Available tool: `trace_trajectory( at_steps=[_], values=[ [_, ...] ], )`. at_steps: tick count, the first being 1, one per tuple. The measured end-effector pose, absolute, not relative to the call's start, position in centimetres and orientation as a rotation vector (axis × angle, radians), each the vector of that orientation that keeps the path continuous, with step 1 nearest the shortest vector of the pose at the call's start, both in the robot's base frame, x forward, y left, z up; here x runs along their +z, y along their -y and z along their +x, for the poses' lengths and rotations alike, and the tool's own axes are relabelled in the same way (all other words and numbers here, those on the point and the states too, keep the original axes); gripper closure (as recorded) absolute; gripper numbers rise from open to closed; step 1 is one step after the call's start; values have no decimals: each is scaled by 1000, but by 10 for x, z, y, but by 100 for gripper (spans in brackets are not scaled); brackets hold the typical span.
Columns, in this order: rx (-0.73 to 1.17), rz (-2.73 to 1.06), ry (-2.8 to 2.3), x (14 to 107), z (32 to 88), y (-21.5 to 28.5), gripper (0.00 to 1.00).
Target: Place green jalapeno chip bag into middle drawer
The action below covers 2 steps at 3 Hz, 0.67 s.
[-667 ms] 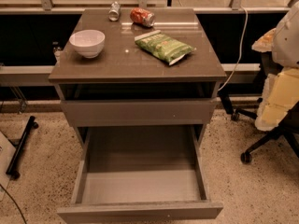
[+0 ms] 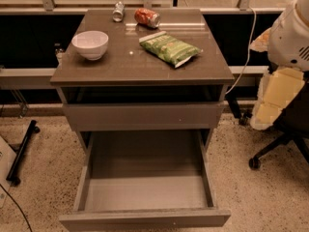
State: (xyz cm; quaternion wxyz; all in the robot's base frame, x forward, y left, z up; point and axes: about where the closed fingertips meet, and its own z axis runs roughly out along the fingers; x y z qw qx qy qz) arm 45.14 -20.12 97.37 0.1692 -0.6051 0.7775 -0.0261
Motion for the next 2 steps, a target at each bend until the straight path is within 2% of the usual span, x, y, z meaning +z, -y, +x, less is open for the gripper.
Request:
trace_trajectory(
  at_steps=[1,2],
  values=[
    [-30,-1698,-2182,967,475,181,0],
    [59,-1665,-2174,947,530,163,0]
  ],
)
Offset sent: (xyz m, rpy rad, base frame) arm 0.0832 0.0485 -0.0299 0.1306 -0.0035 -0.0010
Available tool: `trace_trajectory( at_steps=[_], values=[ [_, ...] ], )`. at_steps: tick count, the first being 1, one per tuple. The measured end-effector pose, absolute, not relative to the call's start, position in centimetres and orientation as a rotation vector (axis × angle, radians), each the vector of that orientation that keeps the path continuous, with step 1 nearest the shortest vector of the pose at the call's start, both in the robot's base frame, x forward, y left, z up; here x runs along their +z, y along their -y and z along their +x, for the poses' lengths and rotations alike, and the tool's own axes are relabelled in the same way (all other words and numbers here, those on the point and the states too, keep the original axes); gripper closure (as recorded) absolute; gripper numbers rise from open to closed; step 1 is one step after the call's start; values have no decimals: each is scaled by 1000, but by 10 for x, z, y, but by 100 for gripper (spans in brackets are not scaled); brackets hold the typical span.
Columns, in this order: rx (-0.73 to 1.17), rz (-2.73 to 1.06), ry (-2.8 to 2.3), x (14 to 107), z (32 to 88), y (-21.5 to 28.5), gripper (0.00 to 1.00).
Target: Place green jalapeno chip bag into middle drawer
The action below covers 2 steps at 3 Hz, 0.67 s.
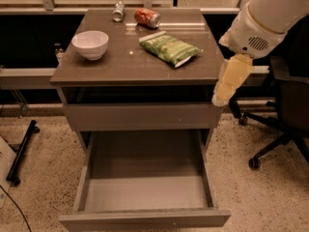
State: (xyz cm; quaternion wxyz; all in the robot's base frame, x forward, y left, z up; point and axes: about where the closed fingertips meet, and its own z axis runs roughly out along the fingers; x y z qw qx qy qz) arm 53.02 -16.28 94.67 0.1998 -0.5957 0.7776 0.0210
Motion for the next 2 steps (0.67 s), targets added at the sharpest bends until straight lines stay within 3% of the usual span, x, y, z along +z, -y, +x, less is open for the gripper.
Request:
trace_trajectory(
  at_steps=[2],
  values=[
    [142,-1602,-2149,936,544,149,0]
  ],
)
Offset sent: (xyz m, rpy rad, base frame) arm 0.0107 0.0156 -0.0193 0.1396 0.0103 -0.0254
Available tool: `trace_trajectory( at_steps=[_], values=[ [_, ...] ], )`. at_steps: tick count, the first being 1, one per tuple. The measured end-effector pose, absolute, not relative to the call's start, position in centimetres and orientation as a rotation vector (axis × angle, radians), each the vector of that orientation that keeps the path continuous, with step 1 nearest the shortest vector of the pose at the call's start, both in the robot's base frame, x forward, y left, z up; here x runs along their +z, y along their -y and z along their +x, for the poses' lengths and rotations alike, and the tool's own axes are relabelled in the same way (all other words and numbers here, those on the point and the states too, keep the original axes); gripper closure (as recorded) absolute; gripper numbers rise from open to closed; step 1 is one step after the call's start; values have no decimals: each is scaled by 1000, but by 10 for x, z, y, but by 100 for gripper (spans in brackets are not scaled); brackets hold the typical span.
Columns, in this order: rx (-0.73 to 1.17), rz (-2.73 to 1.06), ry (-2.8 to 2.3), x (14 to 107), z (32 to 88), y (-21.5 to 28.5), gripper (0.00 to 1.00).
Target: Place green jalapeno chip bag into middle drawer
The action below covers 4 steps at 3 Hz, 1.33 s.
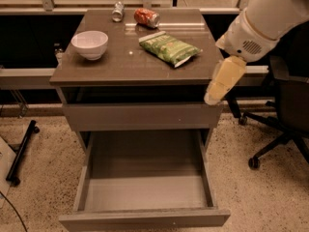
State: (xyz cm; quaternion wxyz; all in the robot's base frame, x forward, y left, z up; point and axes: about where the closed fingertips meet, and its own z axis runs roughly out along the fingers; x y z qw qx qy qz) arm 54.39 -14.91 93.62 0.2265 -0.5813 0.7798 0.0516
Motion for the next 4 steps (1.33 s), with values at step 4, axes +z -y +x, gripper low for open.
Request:
trace_trajectory(
  at_steps=[4],
  values=[
    [335,-1345,-2018,912,680,107,0]
  ],
)
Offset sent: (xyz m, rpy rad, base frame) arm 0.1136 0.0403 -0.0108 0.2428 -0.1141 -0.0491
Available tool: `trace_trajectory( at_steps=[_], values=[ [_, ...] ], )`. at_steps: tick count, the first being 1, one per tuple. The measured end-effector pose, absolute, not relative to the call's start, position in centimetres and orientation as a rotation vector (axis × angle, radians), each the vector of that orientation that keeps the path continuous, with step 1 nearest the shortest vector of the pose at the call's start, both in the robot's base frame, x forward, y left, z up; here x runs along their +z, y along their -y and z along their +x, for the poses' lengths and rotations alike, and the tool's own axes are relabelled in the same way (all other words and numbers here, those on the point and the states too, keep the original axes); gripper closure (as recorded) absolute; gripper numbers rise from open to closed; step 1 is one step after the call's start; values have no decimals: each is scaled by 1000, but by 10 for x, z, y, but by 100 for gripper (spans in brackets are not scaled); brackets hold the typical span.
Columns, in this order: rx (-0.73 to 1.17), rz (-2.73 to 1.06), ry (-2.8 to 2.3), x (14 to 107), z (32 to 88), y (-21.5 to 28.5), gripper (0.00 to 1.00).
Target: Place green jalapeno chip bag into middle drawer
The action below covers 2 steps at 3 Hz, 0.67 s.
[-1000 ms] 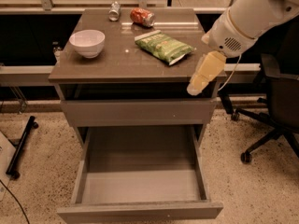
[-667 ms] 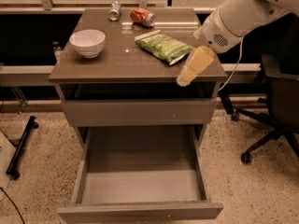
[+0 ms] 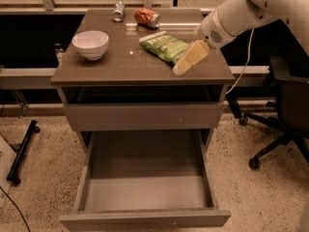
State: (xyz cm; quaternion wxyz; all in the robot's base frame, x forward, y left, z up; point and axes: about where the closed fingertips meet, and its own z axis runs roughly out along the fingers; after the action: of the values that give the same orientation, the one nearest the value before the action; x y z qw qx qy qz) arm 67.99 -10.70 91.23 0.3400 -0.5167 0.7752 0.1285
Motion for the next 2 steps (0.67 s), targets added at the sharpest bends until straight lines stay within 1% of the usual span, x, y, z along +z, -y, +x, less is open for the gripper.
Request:
trace_trajectory(
  at_steps=[1,2],
  values=[
    [386,-1286,-2039,899,719,104,0],
    [411,-1254,-2063,891,739,102,0]
  ],
)
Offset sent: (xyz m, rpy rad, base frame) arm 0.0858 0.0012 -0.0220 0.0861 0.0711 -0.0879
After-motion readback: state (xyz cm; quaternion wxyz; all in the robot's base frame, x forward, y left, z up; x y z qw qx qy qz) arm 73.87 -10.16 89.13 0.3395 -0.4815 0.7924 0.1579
